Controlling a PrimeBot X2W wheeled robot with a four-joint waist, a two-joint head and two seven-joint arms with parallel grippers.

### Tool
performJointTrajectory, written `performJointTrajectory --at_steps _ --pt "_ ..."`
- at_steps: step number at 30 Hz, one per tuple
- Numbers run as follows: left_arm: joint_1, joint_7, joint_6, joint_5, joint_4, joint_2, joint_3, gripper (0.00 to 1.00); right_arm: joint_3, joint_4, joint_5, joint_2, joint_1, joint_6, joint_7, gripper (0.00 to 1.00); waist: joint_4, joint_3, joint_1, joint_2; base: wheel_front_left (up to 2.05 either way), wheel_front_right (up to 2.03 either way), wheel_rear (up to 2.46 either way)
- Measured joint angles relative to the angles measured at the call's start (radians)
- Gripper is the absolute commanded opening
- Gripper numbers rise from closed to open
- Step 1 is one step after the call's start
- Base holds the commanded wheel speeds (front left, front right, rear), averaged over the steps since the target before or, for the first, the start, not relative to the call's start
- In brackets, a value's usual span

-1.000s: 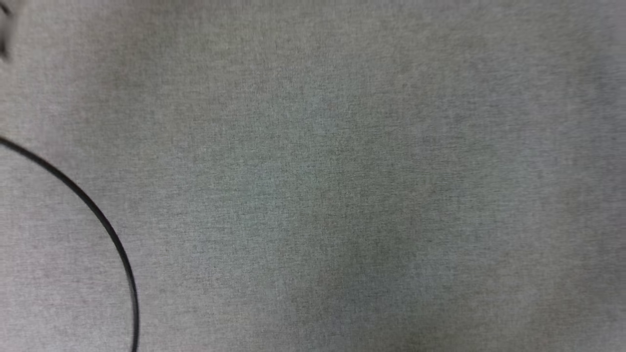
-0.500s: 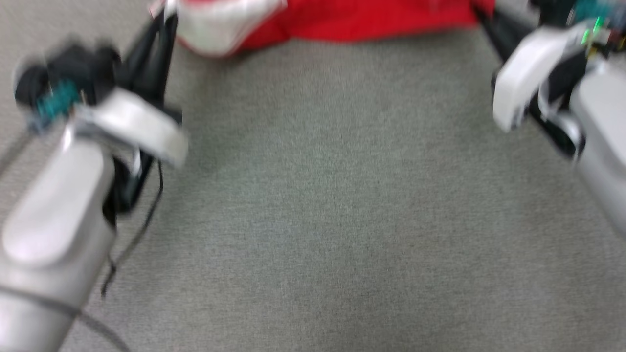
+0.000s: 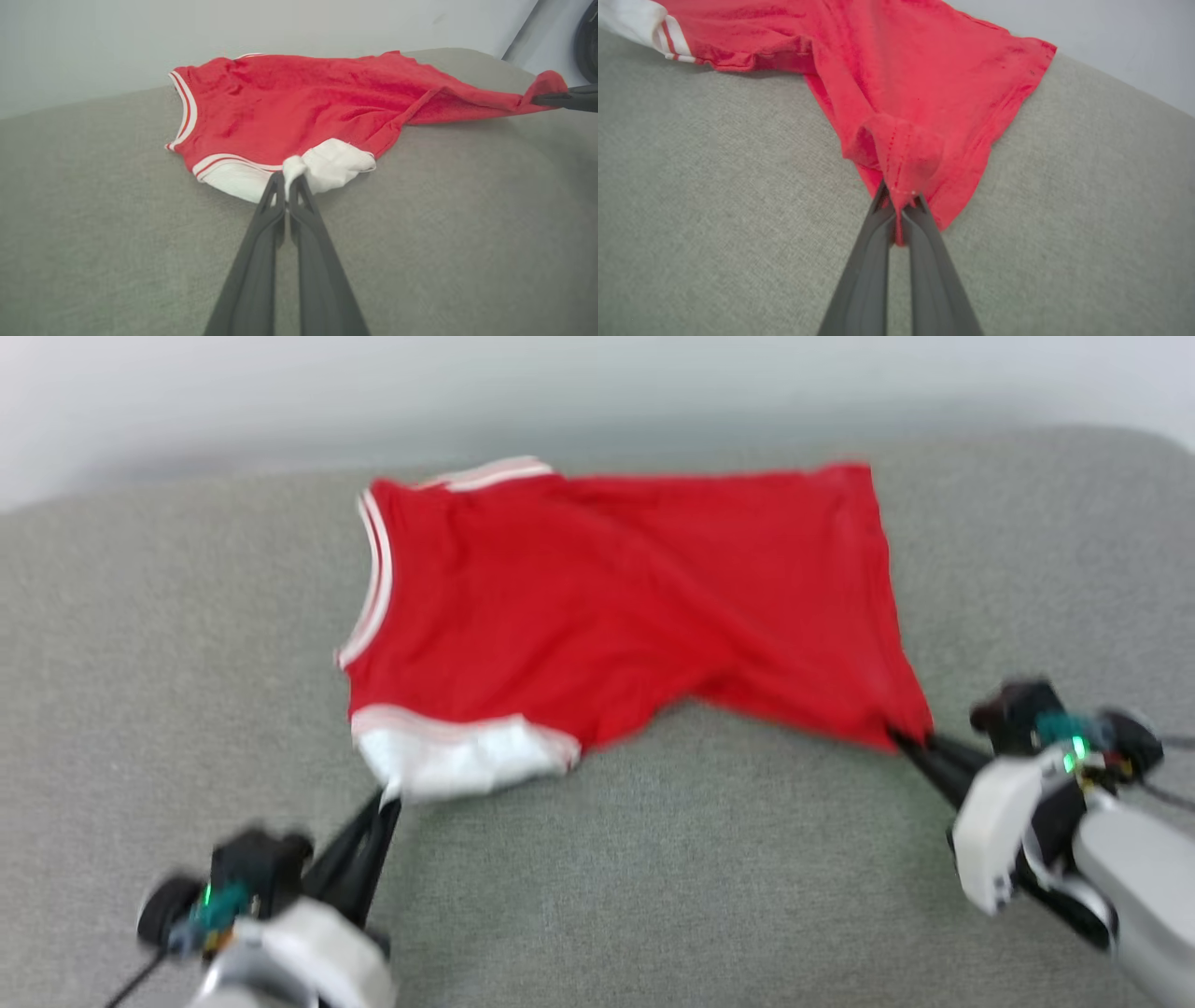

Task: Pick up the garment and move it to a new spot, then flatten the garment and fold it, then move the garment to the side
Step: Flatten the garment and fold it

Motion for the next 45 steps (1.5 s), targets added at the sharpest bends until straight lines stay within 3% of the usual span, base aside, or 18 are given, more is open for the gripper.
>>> performJointTrajectory --at_steps 8,20,32,45 --pt "0.268 0.001 0.08 -0.094 -0.113 0.058 0.012 0.0 -0.036 -0.079 0.009 -0.081 0.197 0.0 -0.008 0.0 -0.001 -0.095 -0.0001 0.0 0.0 0.0 0.0" --pt "0.446 0.052 0.106 -0.173 -0.207 0.096 -0.023 0.0 -0.169 -0.249 0.021 -0.177 0.438 0.0 0.078 0.0 0.015 -0.159 0.0001 0.0 0.0 0.0 0.0" --pt "0.244 0.054 0.077 -0.068 -0.176 0.1 -0.005 0.0 -0.344 -0.344 -0.04 -0.13 0.463 0.0 0.146 0.0 0.004 -0.098 0.0002 0.0 0.0 0.0 0.0" --pt "-0.094 0.093 -0.002 -0.003 -0.073 0.115 0.057 0.0 -0.501 -0.41 -0.078 -0.081 0.414 0.0 0.21 0.0 -0.034 0.041 0.0004 0.0 0.0 0.0 0.0"
